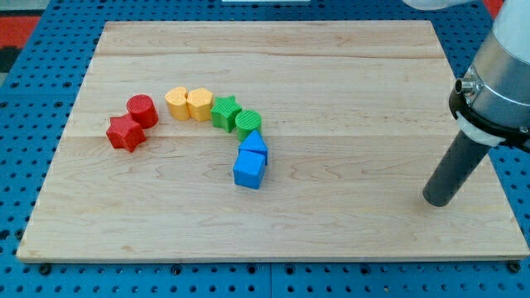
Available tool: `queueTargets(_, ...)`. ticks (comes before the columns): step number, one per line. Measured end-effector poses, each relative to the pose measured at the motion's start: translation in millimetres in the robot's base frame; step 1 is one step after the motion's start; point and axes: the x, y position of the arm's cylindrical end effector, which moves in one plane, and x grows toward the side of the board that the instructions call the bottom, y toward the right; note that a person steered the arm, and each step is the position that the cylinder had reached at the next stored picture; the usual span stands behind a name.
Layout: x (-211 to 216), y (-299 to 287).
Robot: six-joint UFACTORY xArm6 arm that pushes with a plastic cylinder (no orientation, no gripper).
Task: Move your arm to the bottom center
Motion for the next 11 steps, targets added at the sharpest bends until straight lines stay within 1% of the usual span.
queueTargets(1, 0, -15)
queueTargets(2, 0, -50)
queueTargets(3, 0, -67)
queueTargets(6, 4, -81)
queueTargets(7, 29, -105)
queueTargets(8, 57, -145)
queueTargets(9, 61, -170)
queueTargets(10, 61, -180)
queueTargets(11, 61, -178)
